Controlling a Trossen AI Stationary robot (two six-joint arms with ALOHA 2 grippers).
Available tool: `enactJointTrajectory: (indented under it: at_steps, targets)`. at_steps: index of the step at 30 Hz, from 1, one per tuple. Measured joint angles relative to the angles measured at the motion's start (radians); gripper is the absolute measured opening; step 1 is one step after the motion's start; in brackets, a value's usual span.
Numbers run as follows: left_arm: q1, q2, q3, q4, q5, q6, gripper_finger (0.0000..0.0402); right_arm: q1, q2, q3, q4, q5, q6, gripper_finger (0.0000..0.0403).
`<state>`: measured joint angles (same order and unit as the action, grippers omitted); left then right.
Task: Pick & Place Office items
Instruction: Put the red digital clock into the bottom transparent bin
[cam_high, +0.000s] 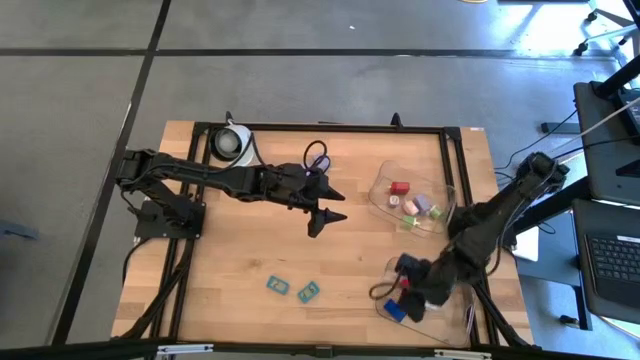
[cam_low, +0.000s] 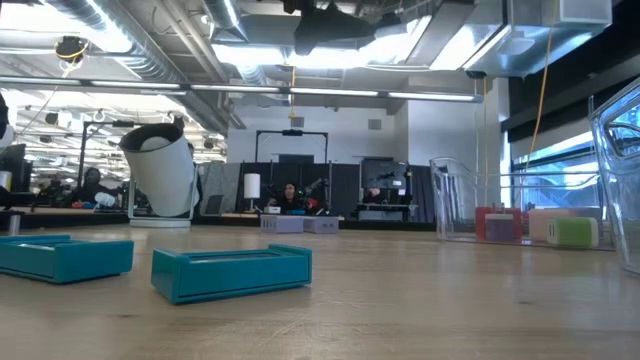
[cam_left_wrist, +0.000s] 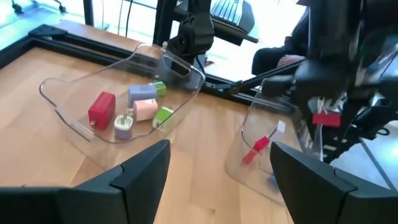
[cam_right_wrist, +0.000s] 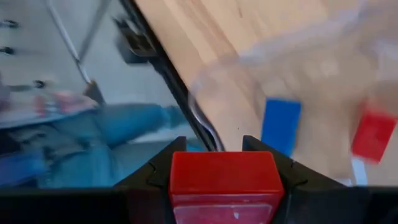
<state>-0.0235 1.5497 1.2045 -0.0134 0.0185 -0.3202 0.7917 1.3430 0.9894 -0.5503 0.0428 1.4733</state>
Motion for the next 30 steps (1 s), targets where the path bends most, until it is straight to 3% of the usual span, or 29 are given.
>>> enactJointTrajectory:
  at_steps: [17, 30]
  targets:
    - [-0.002, 0.0, 0.0, 0.002, -0.001, -0.011, 0.0273, 0.032, 0.306, 0.0, -0.001, -0.139, 0.087, 0.0144]
    - [-0.01, 0.0, 0.0, 0.002, 0.0, -0.011, 0.0273, 0.032, 0.372, 0.0, -0.035, -0.113, 0.116, 0.0144]
